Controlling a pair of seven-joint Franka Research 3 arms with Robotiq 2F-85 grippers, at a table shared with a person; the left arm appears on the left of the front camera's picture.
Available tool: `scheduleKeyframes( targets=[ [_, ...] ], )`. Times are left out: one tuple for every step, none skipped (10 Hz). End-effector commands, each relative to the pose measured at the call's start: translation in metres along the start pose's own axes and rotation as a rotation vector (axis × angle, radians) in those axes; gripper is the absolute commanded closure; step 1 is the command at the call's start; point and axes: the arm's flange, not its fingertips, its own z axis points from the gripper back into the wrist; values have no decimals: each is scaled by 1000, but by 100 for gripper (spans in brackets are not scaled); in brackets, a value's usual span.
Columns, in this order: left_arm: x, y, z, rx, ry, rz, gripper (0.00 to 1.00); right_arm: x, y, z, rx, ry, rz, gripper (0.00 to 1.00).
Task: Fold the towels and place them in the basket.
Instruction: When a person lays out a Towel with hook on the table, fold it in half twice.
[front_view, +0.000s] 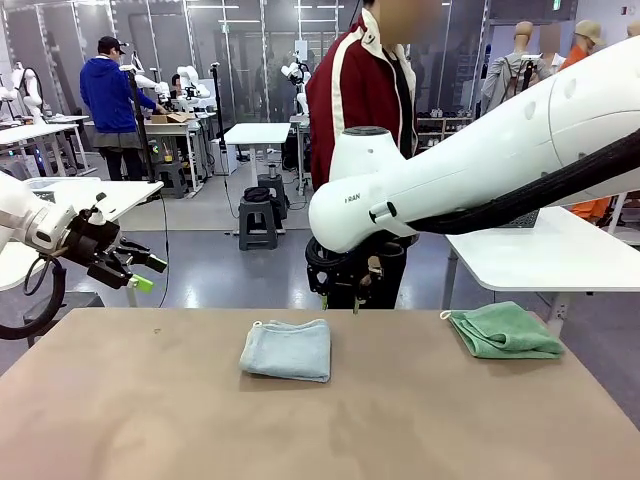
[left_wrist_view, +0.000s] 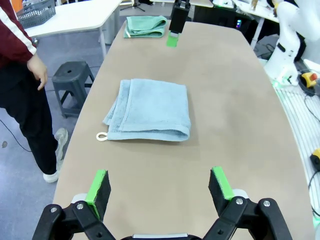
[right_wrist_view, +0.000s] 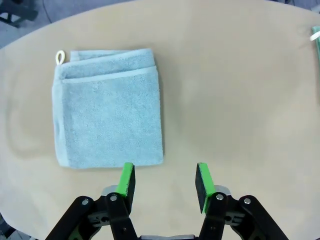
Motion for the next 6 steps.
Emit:
scheduleKeyframes(
  targets=[
    [2, -1, 0, 5, 2, -3, 0, 4, 1, 2, -23, -9, 3, 38],
    [2, -1, 0, 5, 2, -3, 0, 4, 1, 2, -23, -9, 3, 38],
    [2, -1, 0, 5, 2, -3, 0, 4, 1, 2, -23, -9, 3, 38],
    [2, -1, 0, 5, 2, -3, 0, 4, 1, 2, -23, -9, 3, 38],
    [2, -1, 0, 5, 2, -3, 0, 4, 1, 2, -23, -9, 3, 38],
    [2, -1, 0, 5, 2, -3, 0, 4, 1, 2, -23, -9, 3, 38]
  ],
)
